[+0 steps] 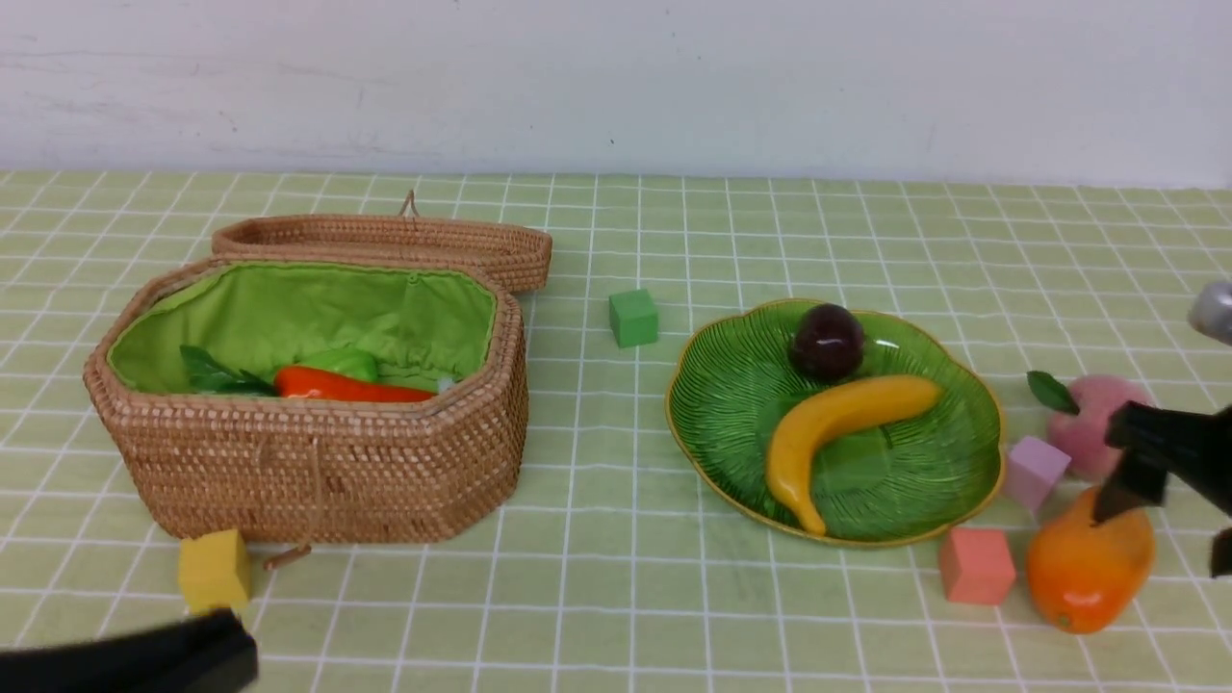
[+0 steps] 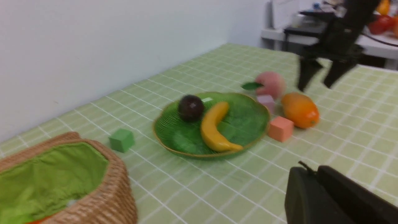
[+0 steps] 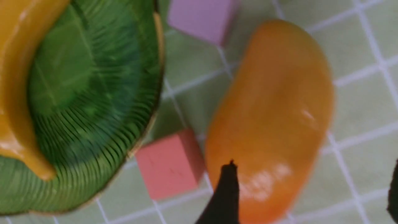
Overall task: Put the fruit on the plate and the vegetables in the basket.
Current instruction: Use the right arm to grab a mango and put it into the right plate
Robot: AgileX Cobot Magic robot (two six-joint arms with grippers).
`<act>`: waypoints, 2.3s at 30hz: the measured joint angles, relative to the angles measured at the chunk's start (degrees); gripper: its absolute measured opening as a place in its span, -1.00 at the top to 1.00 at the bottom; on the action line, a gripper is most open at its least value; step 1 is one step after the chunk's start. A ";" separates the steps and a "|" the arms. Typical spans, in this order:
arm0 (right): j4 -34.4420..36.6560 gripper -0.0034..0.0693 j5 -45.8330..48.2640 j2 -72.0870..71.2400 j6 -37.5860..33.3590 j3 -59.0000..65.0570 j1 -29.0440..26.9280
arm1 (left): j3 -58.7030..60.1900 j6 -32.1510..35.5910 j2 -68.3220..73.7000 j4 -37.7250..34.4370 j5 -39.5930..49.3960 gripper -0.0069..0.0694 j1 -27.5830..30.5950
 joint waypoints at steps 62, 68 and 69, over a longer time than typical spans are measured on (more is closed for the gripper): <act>8.91 -0.84 -14.43 14.50 -8.10 -12.34 13.95 | 0.00 0.23 0.00 1.11 15.25 0.72 0.00; 8.26 -0.94 -14.02 13.91 -8.10 -14.10 13.95 | 0.00 0.23 0.00 1.11 15.20 0.72 0.00; 7.42 -0.91 -13.65 13.58 -8.10 -14.52 13.95 | 0.00 0.23 0.00 1.11 15.20 0.72 0.00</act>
